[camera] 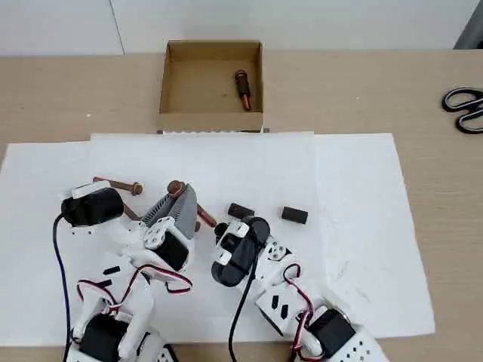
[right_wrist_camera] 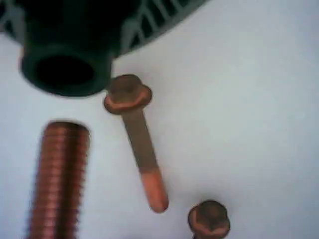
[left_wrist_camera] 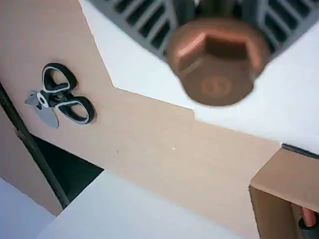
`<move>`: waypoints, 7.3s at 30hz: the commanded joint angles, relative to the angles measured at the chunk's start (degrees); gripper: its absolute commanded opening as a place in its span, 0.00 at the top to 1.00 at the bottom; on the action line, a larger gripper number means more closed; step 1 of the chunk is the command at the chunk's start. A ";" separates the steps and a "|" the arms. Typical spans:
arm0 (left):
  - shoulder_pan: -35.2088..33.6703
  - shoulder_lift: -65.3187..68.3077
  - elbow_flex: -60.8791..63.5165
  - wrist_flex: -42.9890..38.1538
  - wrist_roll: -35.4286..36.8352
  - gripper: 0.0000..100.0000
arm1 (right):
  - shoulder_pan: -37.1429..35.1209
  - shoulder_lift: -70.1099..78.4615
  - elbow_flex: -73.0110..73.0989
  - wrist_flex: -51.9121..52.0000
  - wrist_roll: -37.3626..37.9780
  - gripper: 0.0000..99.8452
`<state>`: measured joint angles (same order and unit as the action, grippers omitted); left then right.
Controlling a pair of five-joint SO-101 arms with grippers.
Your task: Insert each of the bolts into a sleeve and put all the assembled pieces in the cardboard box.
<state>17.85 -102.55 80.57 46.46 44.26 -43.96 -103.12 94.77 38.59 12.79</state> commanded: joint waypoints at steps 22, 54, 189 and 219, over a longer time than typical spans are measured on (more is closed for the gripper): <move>1.85 -0.26 2.68 0.26 0.26 0.99 | -2.86 -0.75 -1.58 -1.54 0.62 1.00; 9.23 -0.26 8.13 8.79 -8.26 0.99 | -0.22 -0.75 -1.32 -5.32 0.79 1.00; -28.04 -0.35 15.78 1.85 -41.67 0.99 | 20.09 129.80 -155.52 58.24 2.29 0.85; -28.48 -0.09 15.78 1.05 -41.58 0.99 | 12.62 110.90 -99.16 51.12 28.48 0.85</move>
<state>-10.64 -102.64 96.66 48.84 2.24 -30.95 10.90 -5.89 92.13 39.78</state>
